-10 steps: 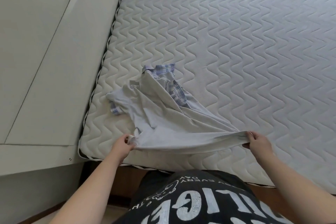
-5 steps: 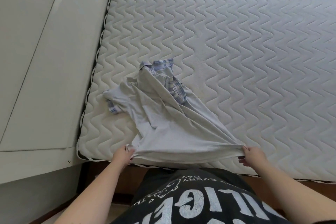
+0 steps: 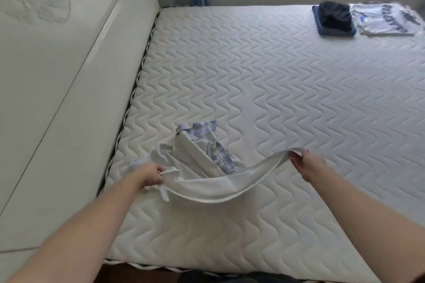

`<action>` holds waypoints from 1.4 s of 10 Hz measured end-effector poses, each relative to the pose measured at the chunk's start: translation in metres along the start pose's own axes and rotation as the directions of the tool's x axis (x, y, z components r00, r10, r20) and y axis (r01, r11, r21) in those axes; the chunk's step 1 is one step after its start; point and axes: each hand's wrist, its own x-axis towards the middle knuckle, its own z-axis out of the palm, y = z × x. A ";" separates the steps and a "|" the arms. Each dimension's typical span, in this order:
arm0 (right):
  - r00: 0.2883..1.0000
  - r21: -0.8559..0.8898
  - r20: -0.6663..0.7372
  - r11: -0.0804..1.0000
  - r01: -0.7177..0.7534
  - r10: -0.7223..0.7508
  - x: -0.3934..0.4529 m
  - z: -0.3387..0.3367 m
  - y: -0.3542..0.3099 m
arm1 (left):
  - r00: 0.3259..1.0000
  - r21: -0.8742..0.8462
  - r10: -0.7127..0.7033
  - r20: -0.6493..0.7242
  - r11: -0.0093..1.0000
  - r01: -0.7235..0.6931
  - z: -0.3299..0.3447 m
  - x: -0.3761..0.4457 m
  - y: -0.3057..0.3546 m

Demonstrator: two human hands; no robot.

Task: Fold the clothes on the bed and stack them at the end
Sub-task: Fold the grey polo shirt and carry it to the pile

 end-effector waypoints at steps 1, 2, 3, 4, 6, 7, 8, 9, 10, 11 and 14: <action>0.977 0.034 0.025 0.977 0.209 -0.210 0.002 0.040 -0.111 | 0.962 0.183 0.077 -0.261 0.983 -0.029 -0.082 0.009 0.056; 0.932 0.112 0.061 0.930 0.350 -0.358 -0.011 0.069 -0.207 | 0.907 0.593 0.219 -0.360 0.804 0.041 -0.199 -0.009 0.131; 0.939 0.426 0.027 0.854 0.299 -0.342 -0.029 0.094 -0.328 | 0.753 0.539 0.293 -0.589 0.837 0.096 -0.294 -0.032 0.186; 0.834 0.309 0.102 0.814 0.492 -0.543 -0.044 0.093 -0.426 | 0.596 0.524 0.362 -0.717 0.843 0.118 -0.369 -0.063 0.236; 0.598 0.075 -0.067 0.594 0.801 -0.799 -0.089 0.069 -0.540 | 0.436 0.351 0.379 -0.817 0.925 -0.145 -0.456 -0.118 0.308; 0.468 -0.138 -0.077 0.475 0.869 -0.880 -0.091 0.044 -0.534 | 0.453 0.319 0.379 -0.807 0.925 -0.205 -0.459 -0.118 0.326; 0.422 -0.491 0.038 0.351 0.797 -0.906 -0.080 0.024 -0.499 | 0.603 0.279 0.348 -0.718 0.937 -0.210 -0.443 -0.100 0.324; 0.415 -0.805 0.162 0.123 0.580 -0.896 -0.046 0.004 -0.439 | 0.719 0.362 0.323 -0.616 0.926 -0.107 -0.404 -0.056 0.300; 0.575 -0.792 0.157 0.246 0.559 -0.803 -0.001 -0.011 -0.359 | 0.794 0.474 0.295 -0.531 0.881 -0.010 -0.339 0.000 0.263; 0.753 -0.609 0.035 0.583 0.538 -0.658 0.037 -0.025 -0.264 | 0.810 0.534 0.307 -0.501 0.846 0.009 -0.254 0.050 0.209; 0.965 -0.210 -0.184 0.966 0.149 -0.188 0.074 -0.077 -0.022 | 0.868 -0.181 -0.031 -0.496 0.981 -0.068 -0.021 0.100 0.049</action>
